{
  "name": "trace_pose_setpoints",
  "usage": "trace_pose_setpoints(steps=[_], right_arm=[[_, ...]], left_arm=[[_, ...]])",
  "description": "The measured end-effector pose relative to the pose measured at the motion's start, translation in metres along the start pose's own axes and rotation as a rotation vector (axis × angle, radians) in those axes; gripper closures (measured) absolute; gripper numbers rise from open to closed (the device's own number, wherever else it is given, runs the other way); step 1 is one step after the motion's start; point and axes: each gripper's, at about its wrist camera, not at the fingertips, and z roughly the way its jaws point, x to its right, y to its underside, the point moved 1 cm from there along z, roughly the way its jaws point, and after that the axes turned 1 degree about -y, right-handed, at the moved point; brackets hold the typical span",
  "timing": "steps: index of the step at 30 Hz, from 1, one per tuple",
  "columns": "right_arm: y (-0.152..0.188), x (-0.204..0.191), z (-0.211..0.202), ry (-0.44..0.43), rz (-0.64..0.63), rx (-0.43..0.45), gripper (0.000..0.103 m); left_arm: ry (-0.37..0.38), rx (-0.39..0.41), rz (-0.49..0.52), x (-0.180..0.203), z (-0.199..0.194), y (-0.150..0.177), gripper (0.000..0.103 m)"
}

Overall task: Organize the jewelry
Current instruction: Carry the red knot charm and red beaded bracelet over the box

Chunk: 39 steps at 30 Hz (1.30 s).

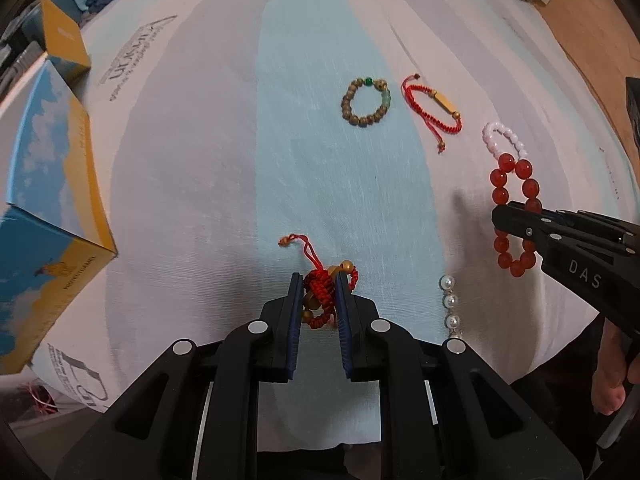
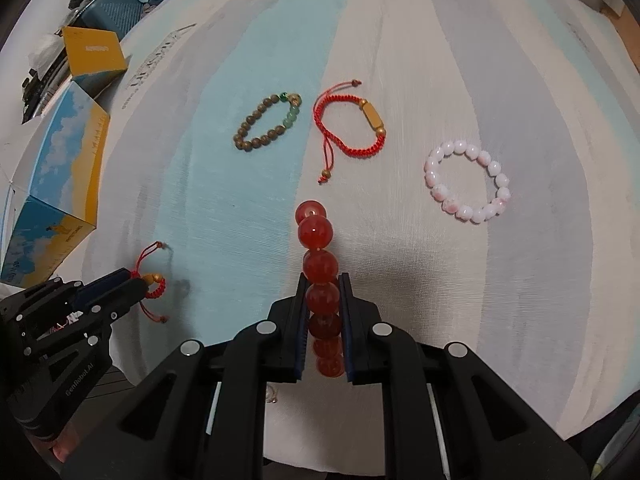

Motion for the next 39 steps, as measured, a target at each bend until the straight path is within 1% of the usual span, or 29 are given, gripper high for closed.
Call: trace_pose_setpoints(steps=[7, 14, 19, 26, 39], right_arm=[[-0.002, -0.013, -0.018, 0.004, -0.012, 0.027, 0.09], [-0.006, -0.034, -0.036, 0.008, -0.037, 0.055, 0.09], [-0.011, -0.05, -0.047, 0.012, -0.055, 0.073, 0.09], [-0.02, -0.088, -0.06, 0.006, -0.096, 0.103, 0.09], [-0.042, -0.174, -0.084, -0.029, -0.191, 0.151, 0.09]], left_arm=[[-0.017, 0.032, -0.011, -0.015, -0.022, -0.001, 0.088], [-0.033, 0.069, -0.03, -0.032, -0.047, -0.002, 0.088], [-0.058, 0.098, -0.048, -0.047, -0.065, -0.004, 0.088], [-0.075, 0.128, -0.083, -0.076, -0.088, -0.002, 0.088], [-0.113, 0.189, -0.167, -0.149, -0.14, 0.0, 0.088]])
